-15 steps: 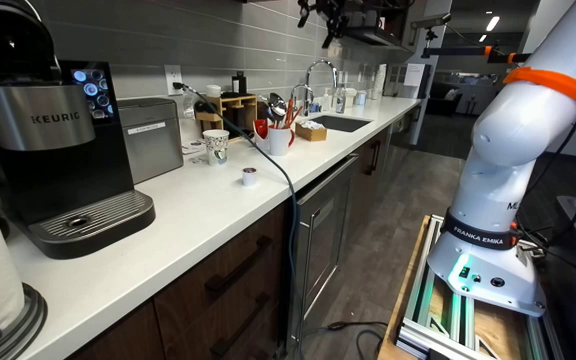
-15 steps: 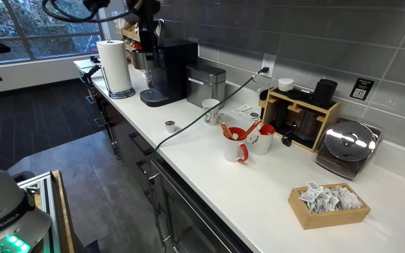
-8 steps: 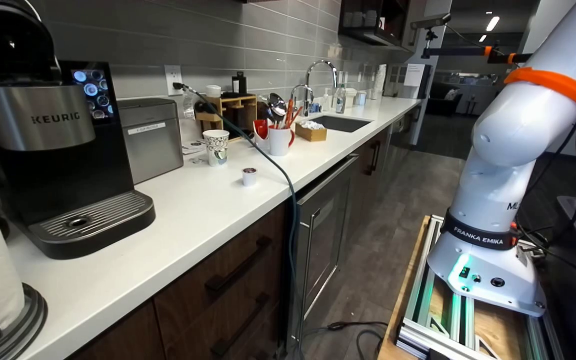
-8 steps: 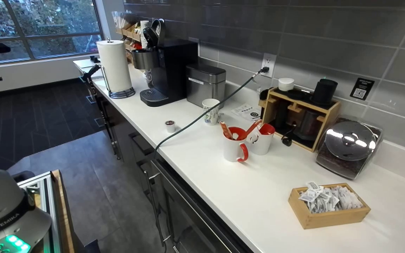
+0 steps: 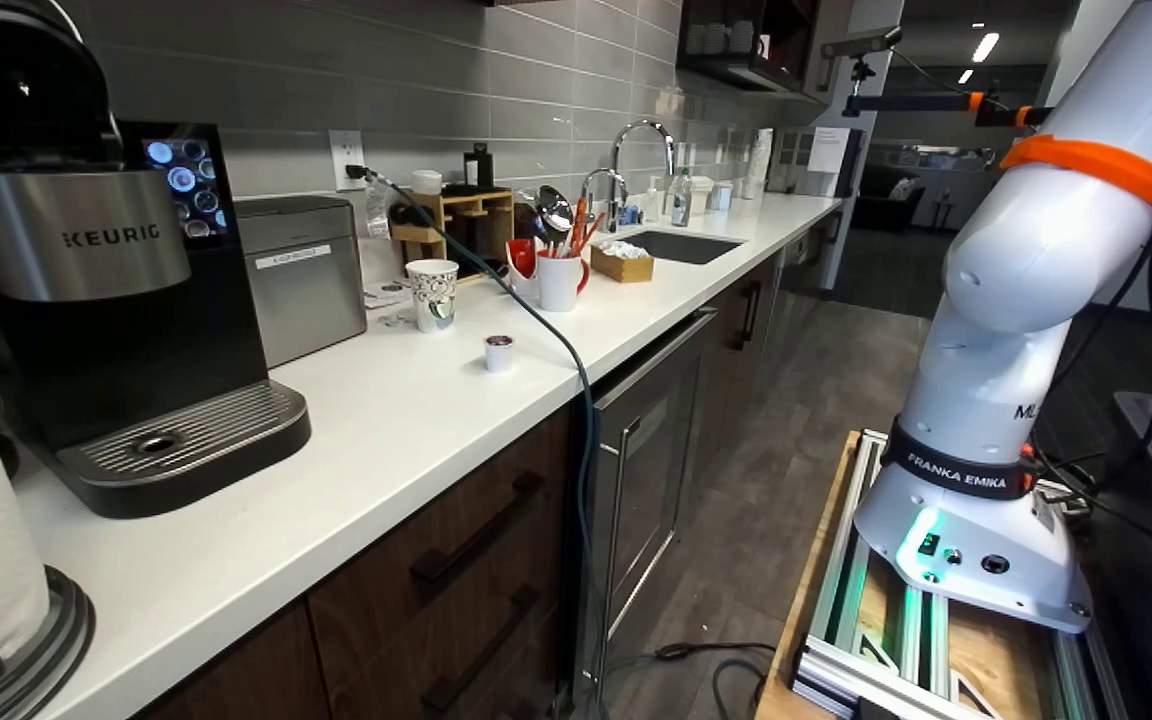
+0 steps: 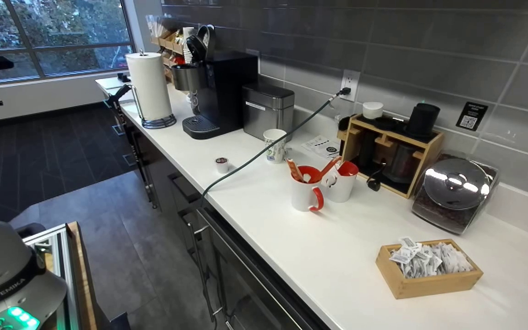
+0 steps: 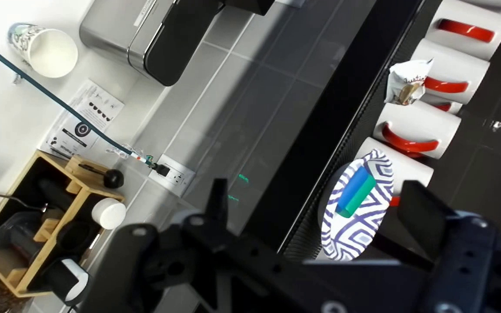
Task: Put the bowl on the counter
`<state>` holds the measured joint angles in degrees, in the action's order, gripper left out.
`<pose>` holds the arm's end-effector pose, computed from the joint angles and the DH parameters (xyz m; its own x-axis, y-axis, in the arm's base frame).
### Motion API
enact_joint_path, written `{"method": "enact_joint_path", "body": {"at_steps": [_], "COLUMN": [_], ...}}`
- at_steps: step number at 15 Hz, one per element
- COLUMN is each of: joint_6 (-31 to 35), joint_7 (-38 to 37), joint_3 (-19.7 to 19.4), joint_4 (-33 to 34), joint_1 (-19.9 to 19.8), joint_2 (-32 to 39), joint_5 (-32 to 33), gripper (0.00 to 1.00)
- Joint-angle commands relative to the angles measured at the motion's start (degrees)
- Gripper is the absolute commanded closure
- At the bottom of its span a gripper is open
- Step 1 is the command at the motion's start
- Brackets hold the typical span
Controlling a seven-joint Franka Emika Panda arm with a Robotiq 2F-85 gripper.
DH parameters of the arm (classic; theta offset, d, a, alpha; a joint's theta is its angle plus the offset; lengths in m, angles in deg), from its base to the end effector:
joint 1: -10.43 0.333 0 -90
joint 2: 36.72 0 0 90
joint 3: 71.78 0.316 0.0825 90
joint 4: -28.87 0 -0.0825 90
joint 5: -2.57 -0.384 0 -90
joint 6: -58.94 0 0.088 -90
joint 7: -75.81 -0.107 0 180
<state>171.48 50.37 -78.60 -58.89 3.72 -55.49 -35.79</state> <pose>0.4319 -0.0806 0.8698 0.6288 -0.7251 0.2806 -0.2527 -0.5319 -0.8083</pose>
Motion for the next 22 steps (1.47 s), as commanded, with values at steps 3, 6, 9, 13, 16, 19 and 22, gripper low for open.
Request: {"method": "enact_joint_path", "body": {"at_steps": [3, 6, 9, 13, 16, 19, 22], "joint_6": [6.71, 13.36, 11.79, 2.28, 3.41, 4.8, 7.2], "joint_7": [-3.44, -2.89, 1.0, 9.23, 6.67, 8.47, 8.2], "joint_3": [0.71, 0.66, -0.28, -0.17, 0.19, 0.28, 0.5], "joint_4": [4.56, 10.94, 17.66, 26.66, 32.65, 29.13, 30.89], "joint_1": [0.42, 1.14, 2.74, 2.64, 1.18, 1.61, 1.91], "joint_2": [3.87, 8.69, 14.04, 20.87, 25.92, 24.13, 26.09], "joint_5": [-0.86, -0.52, -2.63, -4.37, 0.45, -0.89, -0.24], "gripper": [0.0, 0.0, 0.0, 0.0, 0.0, 0.0, 0.0]}}
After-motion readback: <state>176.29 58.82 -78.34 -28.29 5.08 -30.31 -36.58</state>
